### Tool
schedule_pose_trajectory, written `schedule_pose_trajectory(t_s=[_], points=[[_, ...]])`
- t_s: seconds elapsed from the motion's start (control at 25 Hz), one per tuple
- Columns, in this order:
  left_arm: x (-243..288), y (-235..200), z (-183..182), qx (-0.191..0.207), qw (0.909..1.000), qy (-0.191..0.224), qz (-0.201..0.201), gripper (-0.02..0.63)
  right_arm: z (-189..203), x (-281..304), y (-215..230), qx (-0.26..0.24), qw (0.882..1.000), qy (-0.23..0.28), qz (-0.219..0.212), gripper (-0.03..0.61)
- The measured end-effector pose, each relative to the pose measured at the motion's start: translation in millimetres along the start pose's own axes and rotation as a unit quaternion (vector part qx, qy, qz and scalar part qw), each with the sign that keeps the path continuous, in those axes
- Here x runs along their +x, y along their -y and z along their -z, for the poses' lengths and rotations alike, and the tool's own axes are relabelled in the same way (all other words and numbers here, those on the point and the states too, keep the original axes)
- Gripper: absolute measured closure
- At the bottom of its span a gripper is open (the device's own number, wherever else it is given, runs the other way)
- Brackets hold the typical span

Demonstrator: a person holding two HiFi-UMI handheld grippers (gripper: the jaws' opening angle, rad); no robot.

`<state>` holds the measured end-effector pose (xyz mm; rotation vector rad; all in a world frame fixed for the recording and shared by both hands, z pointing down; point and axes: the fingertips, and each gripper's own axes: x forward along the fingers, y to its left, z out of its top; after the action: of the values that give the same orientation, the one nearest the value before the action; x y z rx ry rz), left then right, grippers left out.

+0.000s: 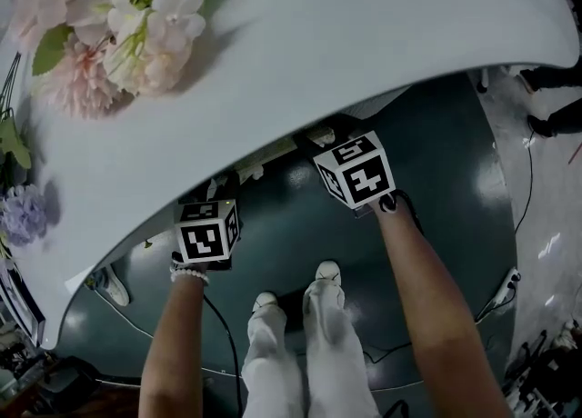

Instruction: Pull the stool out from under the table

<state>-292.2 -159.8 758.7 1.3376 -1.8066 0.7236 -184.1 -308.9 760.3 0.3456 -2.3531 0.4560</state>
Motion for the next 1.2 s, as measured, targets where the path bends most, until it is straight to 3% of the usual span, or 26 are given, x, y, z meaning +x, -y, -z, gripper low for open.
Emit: schedule_pose_trajectory(t_s=[0.44, 1.2], points=[[-30, 39, 47, 0.011, 0.9985, -0.038, 0.038, 0.42, 50, -45, -16, 0.011, 0.999, -0.039, 0.016, 0.285], [-68, 78, 106, 0.064, 0.9926, -0.055, 0.087, 0.426, 125, -108, -52, 0.075, 0.993, -0.055, 0.079, 0.288]])
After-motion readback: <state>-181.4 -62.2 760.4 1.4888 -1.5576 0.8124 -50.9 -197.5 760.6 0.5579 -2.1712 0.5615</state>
